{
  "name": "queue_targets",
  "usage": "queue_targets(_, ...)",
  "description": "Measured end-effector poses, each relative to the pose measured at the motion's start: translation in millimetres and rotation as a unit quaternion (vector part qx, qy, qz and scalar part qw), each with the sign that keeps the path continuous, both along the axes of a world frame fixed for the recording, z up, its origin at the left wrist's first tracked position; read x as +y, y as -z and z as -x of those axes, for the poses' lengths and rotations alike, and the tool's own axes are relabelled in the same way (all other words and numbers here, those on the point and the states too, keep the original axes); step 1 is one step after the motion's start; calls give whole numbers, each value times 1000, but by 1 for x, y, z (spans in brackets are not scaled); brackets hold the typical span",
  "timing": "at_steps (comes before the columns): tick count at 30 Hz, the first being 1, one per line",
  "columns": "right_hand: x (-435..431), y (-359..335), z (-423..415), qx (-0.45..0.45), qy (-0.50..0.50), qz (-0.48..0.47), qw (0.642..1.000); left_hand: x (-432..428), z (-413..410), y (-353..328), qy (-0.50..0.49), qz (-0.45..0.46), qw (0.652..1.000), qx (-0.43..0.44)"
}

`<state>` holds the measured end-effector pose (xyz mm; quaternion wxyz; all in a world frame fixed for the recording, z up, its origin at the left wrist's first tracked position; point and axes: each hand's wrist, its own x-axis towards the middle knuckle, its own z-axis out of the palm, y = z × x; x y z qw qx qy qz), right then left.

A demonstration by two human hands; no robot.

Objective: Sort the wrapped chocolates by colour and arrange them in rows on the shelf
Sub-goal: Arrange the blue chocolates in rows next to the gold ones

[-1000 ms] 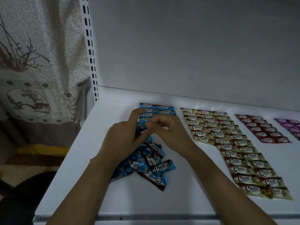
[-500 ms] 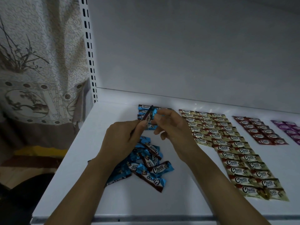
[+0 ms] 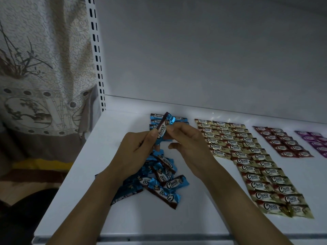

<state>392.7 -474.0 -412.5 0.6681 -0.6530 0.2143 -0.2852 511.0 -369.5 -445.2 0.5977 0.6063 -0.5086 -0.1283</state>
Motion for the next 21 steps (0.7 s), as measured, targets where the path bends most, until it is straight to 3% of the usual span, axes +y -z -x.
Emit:
queue_targets(4,-5,0,2,-6,65,42,997,0,-7,4,-54,-7,990,-134)
queue_targets(6,-16,2,9,57,103,173,978,0,-9,5,-106,-23,977,-186)
queue_targets(8,-29,12,17,182,98,357,911,0,-10,8,-140,-44,966,-213)
queue_targets(10,-39,26,25,267,72,465,841,-1,-11,12,-154,-64,956,-240)
queue_targets(15,-36,40,28,290,104,571,761,-6,-18,17,-215,-80,912,-340)
queue_targets(21,-41,40,23,331,98,617,707,-6,-18,17,-240,-115,891,-368)
